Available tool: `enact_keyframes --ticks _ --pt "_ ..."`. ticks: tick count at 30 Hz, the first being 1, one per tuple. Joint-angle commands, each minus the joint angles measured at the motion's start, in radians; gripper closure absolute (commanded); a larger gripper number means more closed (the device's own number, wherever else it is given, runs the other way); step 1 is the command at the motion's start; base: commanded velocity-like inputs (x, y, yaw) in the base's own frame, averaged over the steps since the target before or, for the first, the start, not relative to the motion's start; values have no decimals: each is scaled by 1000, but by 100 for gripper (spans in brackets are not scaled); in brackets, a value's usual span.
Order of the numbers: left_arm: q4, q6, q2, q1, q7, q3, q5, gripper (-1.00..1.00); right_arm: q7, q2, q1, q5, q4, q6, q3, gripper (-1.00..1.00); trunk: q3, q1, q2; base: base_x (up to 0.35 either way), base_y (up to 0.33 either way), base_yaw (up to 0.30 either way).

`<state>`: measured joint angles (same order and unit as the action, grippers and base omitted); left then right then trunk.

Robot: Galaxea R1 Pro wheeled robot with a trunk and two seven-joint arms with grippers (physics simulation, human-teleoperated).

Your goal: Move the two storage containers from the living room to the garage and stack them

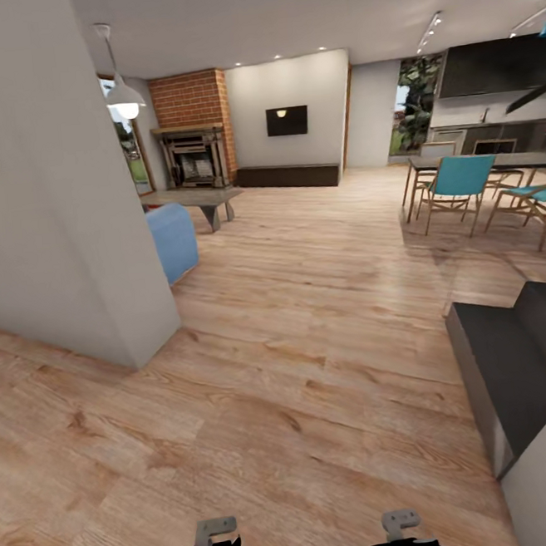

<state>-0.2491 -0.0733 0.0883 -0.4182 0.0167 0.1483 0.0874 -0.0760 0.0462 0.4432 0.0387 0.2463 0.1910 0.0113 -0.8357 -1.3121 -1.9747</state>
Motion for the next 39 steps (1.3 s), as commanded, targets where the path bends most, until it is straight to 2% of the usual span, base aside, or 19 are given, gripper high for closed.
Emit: enact_keyframes --ticks 1,9,35,39 --pt "1 -3 1 -1 2 8 9 -100 -2 0 0 4 2 7 1 -100 -1 0 0 310 146 -154" --pt "0 -4 1 -1 2 8 9 -100 -2 0 0 3 2 5 1 -100 -1 0 0 310 143 -121" --pt "1 -4 1 -1 2 9 9 -100 4 6 0 1 2 -1 -17 -100 -1 0 0 319 114 -3" --pt "30 -9 1 -1 2 9 4 -100 3 8 0 1 -1 -2 -16 -100 -1 0 0 331 19 0"
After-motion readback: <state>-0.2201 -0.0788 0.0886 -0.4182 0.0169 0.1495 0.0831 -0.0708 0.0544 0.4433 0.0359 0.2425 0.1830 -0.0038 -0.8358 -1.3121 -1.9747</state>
